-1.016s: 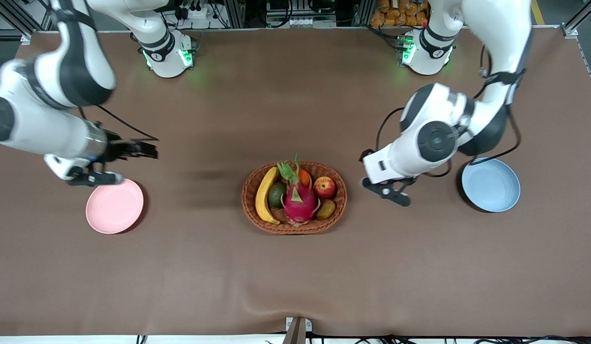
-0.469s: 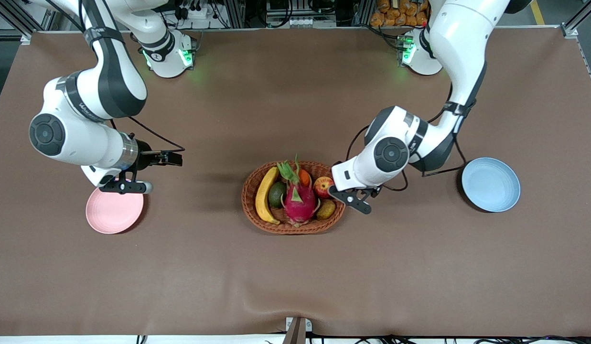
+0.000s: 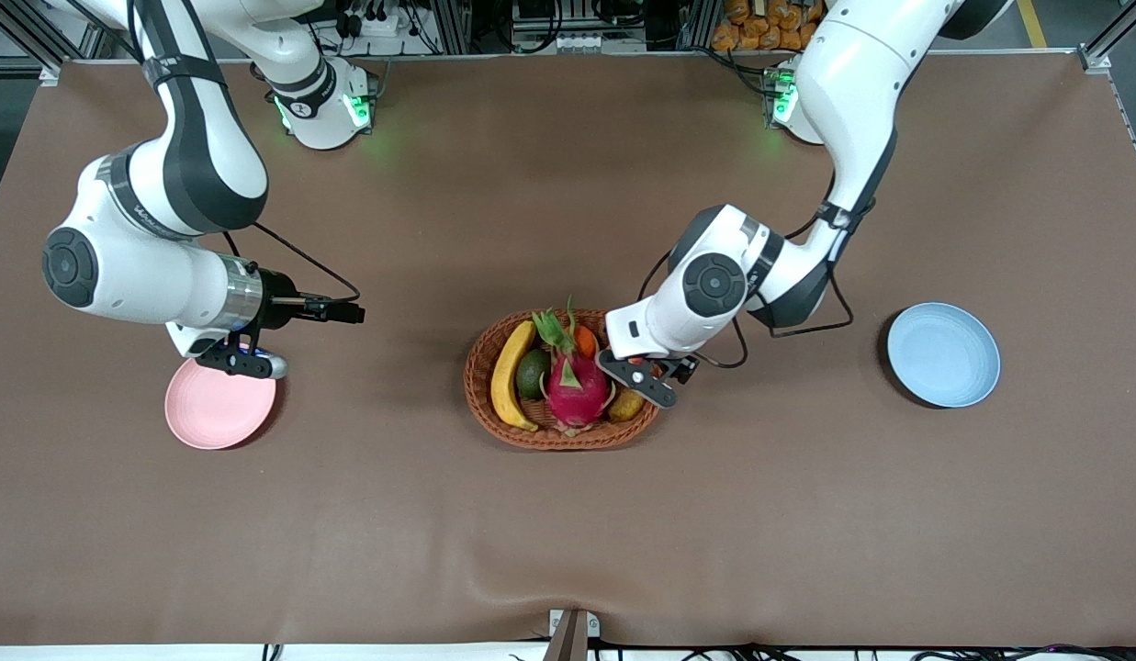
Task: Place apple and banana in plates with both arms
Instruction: 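Lower the left gripper over the red apple in the basket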
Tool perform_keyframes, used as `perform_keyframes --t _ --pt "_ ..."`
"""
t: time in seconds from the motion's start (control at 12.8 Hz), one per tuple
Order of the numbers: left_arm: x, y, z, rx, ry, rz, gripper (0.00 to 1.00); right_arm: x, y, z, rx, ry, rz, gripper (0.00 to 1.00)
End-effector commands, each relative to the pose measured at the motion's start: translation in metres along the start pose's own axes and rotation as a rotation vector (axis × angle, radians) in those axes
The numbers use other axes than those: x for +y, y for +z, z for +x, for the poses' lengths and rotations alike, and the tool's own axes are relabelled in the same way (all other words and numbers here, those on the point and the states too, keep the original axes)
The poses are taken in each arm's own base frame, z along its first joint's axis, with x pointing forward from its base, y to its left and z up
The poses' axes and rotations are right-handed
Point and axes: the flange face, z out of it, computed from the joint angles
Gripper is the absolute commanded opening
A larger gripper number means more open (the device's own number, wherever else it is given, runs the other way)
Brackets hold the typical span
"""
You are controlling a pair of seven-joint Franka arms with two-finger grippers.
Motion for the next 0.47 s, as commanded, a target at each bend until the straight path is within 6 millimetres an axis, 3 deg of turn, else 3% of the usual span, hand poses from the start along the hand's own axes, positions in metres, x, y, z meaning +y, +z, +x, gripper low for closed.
perform_keyframes --t 0.0,0.16,0.39 --pt "0.005 0.014 0.004 0.015 0.012 -0.015 1.00 0.002 -0.006 0.005 0.002 0.028 0.027 1.00" --pt "0.004 0.021 0.000 0.002 0.014 -0.011 1.00 0.021 -0.013 0.012 0.011 0.045 0.037 1.00" --pt "0.006 0.030 0.002 0.024 0.017 -0.011 1.00 0.026 -0.017 0.016 0.028 0.051 0.044 1.00"
